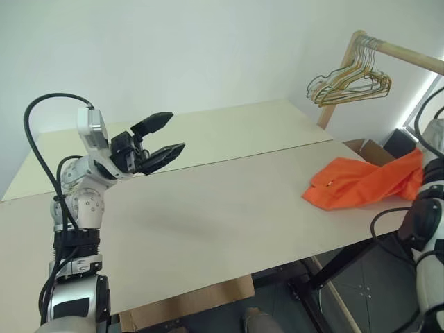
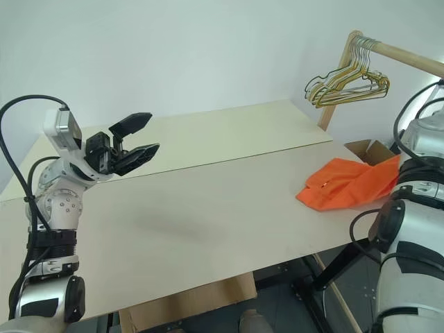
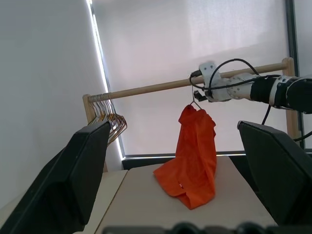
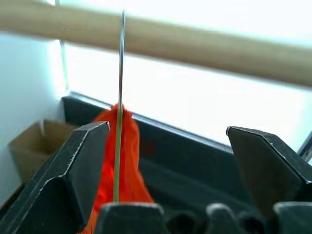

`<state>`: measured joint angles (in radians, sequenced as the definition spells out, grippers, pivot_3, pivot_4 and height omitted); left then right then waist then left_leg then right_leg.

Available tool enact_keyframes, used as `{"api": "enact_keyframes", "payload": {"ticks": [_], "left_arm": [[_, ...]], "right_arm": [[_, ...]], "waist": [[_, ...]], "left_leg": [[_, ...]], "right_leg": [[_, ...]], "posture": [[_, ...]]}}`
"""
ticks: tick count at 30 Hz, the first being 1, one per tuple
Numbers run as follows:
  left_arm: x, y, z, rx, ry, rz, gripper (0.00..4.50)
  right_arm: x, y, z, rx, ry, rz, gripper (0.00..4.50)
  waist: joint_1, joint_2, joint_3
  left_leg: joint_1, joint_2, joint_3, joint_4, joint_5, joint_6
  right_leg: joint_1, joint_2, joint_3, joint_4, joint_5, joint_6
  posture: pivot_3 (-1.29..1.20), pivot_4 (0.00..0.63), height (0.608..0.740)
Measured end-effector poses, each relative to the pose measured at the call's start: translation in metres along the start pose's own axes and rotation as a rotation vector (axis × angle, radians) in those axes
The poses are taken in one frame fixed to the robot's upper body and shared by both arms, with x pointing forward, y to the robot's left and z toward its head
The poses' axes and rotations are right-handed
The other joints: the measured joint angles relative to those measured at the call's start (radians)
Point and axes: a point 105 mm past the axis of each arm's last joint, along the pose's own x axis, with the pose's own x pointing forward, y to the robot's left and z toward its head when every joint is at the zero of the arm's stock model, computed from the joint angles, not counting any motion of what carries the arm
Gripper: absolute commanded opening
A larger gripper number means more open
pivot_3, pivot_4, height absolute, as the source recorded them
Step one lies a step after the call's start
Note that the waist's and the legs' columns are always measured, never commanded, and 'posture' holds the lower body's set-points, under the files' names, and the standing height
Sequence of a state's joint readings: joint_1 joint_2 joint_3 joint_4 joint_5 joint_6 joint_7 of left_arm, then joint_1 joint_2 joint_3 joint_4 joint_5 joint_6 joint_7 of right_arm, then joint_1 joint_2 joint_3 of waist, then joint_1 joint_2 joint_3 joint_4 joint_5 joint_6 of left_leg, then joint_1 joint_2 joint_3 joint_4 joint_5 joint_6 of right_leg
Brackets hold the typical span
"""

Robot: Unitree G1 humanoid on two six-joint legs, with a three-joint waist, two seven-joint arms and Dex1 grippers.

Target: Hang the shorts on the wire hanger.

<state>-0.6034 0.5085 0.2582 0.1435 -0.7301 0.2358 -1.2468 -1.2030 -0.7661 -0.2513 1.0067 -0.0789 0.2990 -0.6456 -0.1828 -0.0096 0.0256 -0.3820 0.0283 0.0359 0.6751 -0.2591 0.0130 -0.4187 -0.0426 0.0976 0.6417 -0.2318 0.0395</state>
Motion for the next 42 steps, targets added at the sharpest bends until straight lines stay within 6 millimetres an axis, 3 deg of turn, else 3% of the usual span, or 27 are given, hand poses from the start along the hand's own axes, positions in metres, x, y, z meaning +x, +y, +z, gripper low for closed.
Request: {"api": "enact_keyframes", "payload": {"ticks": [4, 8, 13, 16, 17, 23, 27, 34, 42], "left_arm": [[0.0, 0.0, 0.0, 0.001, 0.003, 0.001, 4.5], [-0.001, 0.0, 0.0, 0.002, 0.009, 0.005, 4.5], [-0.017, -0.001, -0.012, 0.001, 0.078, 0.087, 4.5], [-0.031, 0.001, -0.01, 0.003, 0.151, 0.138, 4.5], [-0.041, 0.0, -0.009, 0.02, 0.194, 0.158, 4.5], [-0.074, -0.01, -0.03, 0.028, 0.399, 0.25, 4.5], [-0.087, -0.028, -0.035, 0.002, 0.446, 0.288, 4.5], [-0.105, -0.053, -0.051, -0.04, 0.55, 0.325, 4.5], [-0.106, -0.051, -0.042, 0.007, 0.572, 0.337, 4.5]], "right_arm": [[-0.013, 0.017, 0.028, -0.098, -0.222, 0.058, 4.46], [-0.049, 0.061, 0.052, -0.225, -0.547, 0.27, 4.46], [-0.106, 0.122, 0.036, -0.191, -0.59, 0.728, 4.46], [-0.142, 0.142, 0.026, -0.174, -0.583, 1.018, 4.46], [-0.162, 0.146, 0.02, -0.19, -0.595, 1.172, 4.46], [-0.239, 0.135, -0.04, -0.33, -0.551, 1.739, 4.46], [-0.262, 0.12, -0.074, -0.435, -0.466, 1.94, 4.46], [-0.263, 0.105, -0.09, -0.502, -0.399, 2.065, 4.46], [-0.257, 0.104, -0.105, -0.512, -0.295, 2.062, 4.46]], "waist": [[-0.002, 0.0, 0.0], [-0.007, 0.0, 0.0], [-0.014, -0.001, 0.001], [-0.008, -0.001, 0.001], [-0.001, -0.001, 0.001], [0.063, -0.002, 0.001], [0.123, -0.003, 0.002], [0.212, -0.005, 0.003], [0.258, -0.005, 0.003]], "left_leg": [[0.001, 0.0, 0.0, 0.0, 0.0, 0.0], [0.002, 0.0, 0.0, 0.0, 0.0, 0.0], [0.01, 0.001, -0.007, 0.0, 0.0, 0.0], [0.012, 0.001, -0.008, 0.0, 0.0, 0.001], [0.013, 0.002, -0.009, -0.001, -0.001, 0.002], [0.013, 0.002, -0.008, -0.001, -0.002, 0.002], [0.014, 0.003, -0.006, -0.001, -0.002, 0.002], [0.014, 0.004, 0.001, -0.001, -0.002, 0.002], [0.012, 0.004, 0.001, -0.002, -0.002, 0.002]], "right_leg": [[0.0, 0.0, 0.0, 0.0, 0.0, 0.0], [0.001, 0.0, 0.0, 0.0, 0.0, 0.0], [0.01, 0.0, -0.001, -0.001, 0.0, 0.0], [0.012, 0.0, -0.002, -0.001, 0.0, 0.0], [0.013, 0.0, -0.003, -0.002, 0.0, 0.001], [0.014, 0.0, -0.004, -0.002, 0.0, 0.001], [0.013, 0.0, -0.004, -0.001, -0.001, 0.0], [0.012, 0.001, -0.008, -0.001, -0.003, -0.003], [0.011, 0.001, -0.009, -0.001, -0.004, -0.005]], "posture": [[-0.07, 0.0, 0.74], [-0.06, 0.0, 0.74], [-0.05, 0.0, 0.74], [-0.02, 0.0, 0.74], [0.0, 0.0, 0.74], [0.12, 0.0, 0.74], [0.17, 0.0, 0.74], [0.21, 0.0, 0.74], [0.19, 0.0, 0.74]]}}
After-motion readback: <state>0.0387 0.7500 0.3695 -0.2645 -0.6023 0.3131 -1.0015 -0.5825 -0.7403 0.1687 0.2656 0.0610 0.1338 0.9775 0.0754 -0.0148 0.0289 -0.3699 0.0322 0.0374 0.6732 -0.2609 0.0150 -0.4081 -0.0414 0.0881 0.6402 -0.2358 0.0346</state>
